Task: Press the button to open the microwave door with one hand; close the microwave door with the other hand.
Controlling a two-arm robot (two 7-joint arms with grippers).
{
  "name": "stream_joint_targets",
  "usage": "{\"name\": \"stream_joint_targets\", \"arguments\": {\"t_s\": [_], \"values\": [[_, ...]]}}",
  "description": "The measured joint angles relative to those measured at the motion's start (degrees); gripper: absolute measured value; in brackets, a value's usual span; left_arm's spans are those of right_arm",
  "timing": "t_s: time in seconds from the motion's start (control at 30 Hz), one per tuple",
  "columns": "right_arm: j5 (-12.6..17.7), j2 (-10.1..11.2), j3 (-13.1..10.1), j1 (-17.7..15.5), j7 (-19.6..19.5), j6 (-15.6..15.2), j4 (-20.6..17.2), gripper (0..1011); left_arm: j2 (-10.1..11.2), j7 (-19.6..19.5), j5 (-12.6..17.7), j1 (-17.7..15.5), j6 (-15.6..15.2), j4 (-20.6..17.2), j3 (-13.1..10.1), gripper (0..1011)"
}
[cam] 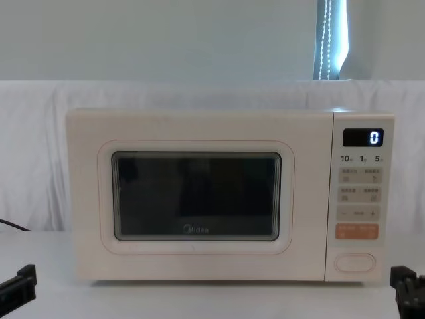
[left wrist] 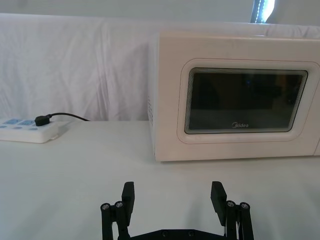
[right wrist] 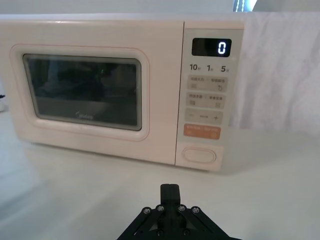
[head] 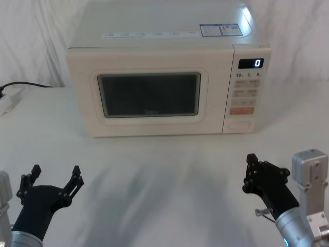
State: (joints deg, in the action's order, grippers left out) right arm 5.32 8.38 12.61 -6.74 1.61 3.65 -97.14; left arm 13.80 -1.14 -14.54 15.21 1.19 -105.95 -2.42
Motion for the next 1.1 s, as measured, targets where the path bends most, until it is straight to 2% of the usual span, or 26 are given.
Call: {"name": "stream_joint_targets", "arguments": {"t_s": [0.33,0.57,0.63,0.83,1.1], "values": [[1.3,-2.4,-1.6,5.9,2.9,-2.7,6.0,0,0.0,0.0,0.0,0.0,0.0,0.0,0.0,1001],[2.5,-3.6,-3.0,11.3,4.5,-4.7,12.7,0,0.0,0.0,0.0,0.0,0.0,0.0,0.0,1001],[2.3,-3.6,-3.0,12.4,4.7,-4.7,13.9,0,0.0,0.0,0.0,0.0,0.0,0.0,0.0,1001],[1.7,-3.9,-3.0,17.9,6.1,-3.2,20.9,0,0.0,0.0,0.0,0.0,0.0,0.0,0.0,1001],[1.7,-4.4,-3.1,22.7,7.1,-1.2,27.6,0,0.0,0.0,0.0,0.0,0.0,0.0,0.0,1001]]}}
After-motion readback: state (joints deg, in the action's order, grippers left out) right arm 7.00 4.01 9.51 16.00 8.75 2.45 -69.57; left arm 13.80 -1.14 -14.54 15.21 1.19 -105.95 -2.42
